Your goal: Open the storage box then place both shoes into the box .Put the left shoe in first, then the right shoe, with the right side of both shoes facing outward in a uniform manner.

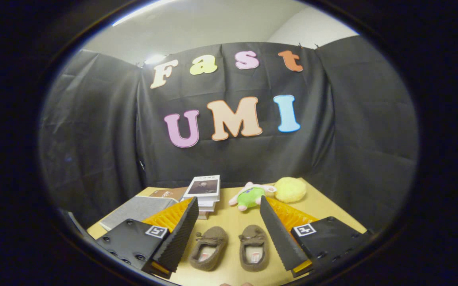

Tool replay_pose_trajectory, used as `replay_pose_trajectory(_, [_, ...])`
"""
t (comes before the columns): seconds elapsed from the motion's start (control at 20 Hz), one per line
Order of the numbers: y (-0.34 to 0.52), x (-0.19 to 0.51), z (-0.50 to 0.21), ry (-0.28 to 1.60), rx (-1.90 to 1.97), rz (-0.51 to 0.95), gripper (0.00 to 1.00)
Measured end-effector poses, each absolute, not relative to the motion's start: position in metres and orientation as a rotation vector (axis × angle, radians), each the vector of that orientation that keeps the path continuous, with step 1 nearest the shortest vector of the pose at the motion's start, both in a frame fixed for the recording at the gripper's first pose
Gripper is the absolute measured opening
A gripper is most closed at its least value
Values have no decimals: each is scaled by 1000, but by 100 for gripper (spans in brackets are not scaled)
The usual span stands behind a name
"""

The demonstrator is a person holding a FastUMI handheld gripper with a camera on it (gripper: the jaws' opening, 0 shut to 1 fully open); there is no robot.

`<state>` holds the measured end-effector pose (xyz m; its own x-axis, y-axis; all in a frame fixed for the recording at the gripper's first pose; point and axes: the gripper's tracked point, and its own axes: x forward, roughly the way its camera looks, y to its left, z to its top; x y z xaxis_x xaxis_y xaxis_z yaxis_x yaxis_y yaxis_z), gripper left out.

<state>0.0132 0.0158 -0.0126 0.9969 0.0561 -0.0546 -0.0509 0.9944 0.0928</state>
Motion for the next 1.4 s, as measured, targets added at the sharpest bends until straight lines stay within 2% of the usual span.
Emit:
replay_pose_trajectory(0.25, [49, 28, -42, 181, 437, 179, 99])
replay_pose_trajectory(0.55, [96, 36, -120, 486, 991, 295, 100])
replay_pose_trajectory(0.95, [165, 30, -189, 728, 1191, 347, 100])
replay_pose_trajectory(1.15, [188, 31, -207, 788, 1211, 348, 73])
replay_pose_trajectory(1.4, [206, 28, -189, 772, 1256, 406, 39])
